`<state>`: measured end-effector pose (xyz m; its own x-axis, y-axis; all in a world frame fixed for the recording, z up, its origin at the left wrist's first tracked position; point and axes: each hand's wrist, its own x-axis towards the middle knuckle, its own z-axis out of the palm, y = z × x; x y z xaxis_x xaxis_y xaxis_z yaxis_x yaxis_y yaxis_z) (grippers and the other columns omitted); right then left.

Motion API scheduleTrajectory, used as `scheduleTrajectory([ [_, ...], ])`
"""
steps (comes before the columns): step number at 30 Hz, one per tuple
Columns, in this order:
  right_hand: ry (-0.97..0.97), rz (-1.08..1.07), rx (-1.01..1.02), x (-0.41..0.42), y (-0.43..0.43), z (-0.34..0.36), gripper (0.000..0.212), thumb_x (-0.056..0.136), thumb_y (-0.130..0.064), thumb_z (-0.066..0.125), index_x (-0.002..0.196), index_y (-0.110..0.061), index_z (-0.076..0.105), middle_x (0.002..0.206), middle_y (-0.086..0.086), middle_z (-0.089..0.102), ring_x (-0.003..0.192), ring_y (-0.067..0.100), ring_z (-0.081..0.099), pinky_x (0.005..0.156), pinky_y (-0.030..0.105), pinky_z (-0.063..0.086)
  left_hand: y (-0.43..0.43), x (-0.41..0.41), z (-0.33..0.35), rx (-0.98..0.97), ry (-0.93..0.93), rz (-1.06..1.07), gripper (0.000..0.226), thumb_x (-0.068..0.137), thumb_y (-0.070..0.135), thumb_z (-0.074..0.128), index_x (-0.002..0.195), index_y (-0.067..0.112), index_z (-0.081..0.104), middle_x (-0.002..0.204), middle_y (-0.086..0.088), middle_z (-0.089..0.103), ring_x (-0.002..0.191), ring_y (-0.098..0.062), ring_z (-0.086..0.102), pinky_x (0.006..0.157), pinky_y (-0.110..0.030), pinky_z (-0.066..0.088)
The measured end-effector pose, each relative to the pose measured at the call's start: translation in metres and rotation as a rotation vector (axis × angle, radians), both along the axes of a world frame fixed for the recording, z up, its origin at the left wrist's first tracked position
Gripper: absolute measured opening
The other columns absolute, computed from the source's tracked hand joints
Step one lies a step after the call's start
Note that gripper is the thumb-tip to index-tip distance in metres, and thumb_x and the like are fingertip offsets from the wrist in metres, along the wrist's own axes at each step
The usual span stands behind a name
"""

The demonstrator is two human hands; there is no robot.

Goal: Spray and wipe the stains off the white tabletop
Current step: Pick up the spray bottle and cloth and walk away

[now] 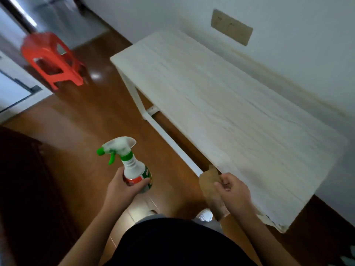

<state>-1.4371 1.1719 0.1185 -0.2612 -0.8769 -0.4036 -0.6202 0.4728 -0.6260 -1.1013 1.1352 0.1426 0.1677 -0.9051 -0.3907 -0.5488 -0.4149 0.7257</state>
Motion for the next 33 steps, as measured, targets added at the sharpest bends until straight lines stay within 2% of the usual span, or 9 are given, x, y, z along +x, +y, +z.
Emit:
scheduleTrajectory([
  [6,0.040,0.327,0.008,0.098,-0.025,0.015,0.013,0.095,-0.041,0.066,0.107,-0.036,0.062,0.094,-0.023,0.066,0.084,-0.001,0.061,0.071,0.012,0.044,0.084,0.106,0.001,-0.007,-0.002,0.327,0.058,0.074,0.044,0.089,0.121,0.034,0.056,0.108,0.013,0.070,0.099,-0.009,0.067,0.088,-0.037,0.055],
  [8,0.083,0.422,-0.023,0.136,-0.031,0.021,0.018,0.095,-0.041,0.066,0.111,-0.035,0.064,0.099,-0.021,0.068,0.085,0.000,0.062,0.074,0.012,0.046,0.115,0.138,-0.001,-0.001,0.001,0.428,0.058,0.075,0.043,0.089,0.121,0.034,0.056,0.107,0.013,0.069,0.098,-0.009,0.067,0.085,-0.038,0.054],
  [10,0.124,0.505,-0.050,0.175,-0.033,0.027,0.016,0.095,-0.040,0.067,0.110,-0.035,0.063,0.096,-0.023,0.064,0.080,-0.002,0.060,0.070,0.008,0.043,0.142,0.169,-0.005,0.011,0.023,0.537,0.057,0.075,0.044,0.090,0.120,0.032,0.057,0.107,0.010,0.070,0.097,-0.012,0.067,0.085,-0.040,0.053],
  [15,0.195,0.632,-0.081,0.247,-0.033,0.030,0.013,0.094,-0.038,0.068,0.105,-0.034,0.063,0.091,-0.022,0.064,0.080,0.000,0.062,0.069,0.009,0.046,0.181,0.228,-0.020,0.083,0.066,0.712,0.072,0.062,0.058,0.085,0.121,0.025,0.060,0.105,0.003,0.072,0.094,-0.020,0.069,0.089,-0.049,0.056],
  [19,0.221,0.662,-0.043,0.271,-0.036,0.031,0.013,0.093,-0.041,0.069,0.099,-0.039,0.058,0.089,-0.025,0.061,0.079,0.000,0.062,0.073,0.013,0.048,0.181,0.251,-0.023,0.063,0.096,0.748,0.071,0.063,0.059,0.087,0.120,0.029,0.058,0.105,0.004,0.071,0.095,-0.019,0.069,0.092,-0.053,0.057],
  [22,0.229,0.651,-0.037,0.282,-0.048,0.029,0.012,0.093,-0.042,0.069,0.096,-0.041,0.057,0.087,-0.027,0.061,0.076,0.000,0.062,0.074,0.015,0.050,0.163,0.262,-0.021,0.056,0.132,0.722,0.066,0.072,0.044,0.091,0.125,0.025,0.057,0.110,0.003,0.070,0.098,-0.017,0.067,0.093,-0.048,0.055],
  [27,0.234,0.588,-0.058,0.300,-0.083,0.018,0.012,0.092,-0.041,0.070,0.101,-0.035,0.064,0.089,-0.022,0.066,0.076,0.001,0.063,0.072,0.018,0.054,0.111,0.284,-0.017,0.053,0.143,0.670,0.066,0.074,0.036,0.090,0.129,0.021,0.056,0.111,0.004,0.068,0.097,-0.011,0.065,0.084,-0.036,0.052],
  [30,0.214,0.549,-0.046,0.316,-0.115,0.005,0.014,0.092,-0.039,0.070,0.103,-0.031,0.066,0.088,-0.022,0.066,0.076,-0.001,0.062,0.067,0.016,0.049,0.074,0.307,-0.018,0.055,0.159,0.640,0.071,0.073,0.036,0.091,0.133,0.022,0.055,0.115,0.005,0.067,0.101,-0.013,0.065,0.091,-0.039,0.054],
  [33,0.189,0.506,-0.014,0.342,-0.154,-0.013,0.019,0.093,-0.037,0.070,0.107,-0.025,0.067,0.084,-0.022,0.062,0.075,0.002,0.060,0.069,0.021,0.048,0.040,0.341,-0.022,0.059,0.189,0.659,0.069,0.075,0.032,0.090,0.133,0.023,0.054,0.117,0.005,0.067,0.105,-0.014,0.065,0.094,-0.039,0.054],
])
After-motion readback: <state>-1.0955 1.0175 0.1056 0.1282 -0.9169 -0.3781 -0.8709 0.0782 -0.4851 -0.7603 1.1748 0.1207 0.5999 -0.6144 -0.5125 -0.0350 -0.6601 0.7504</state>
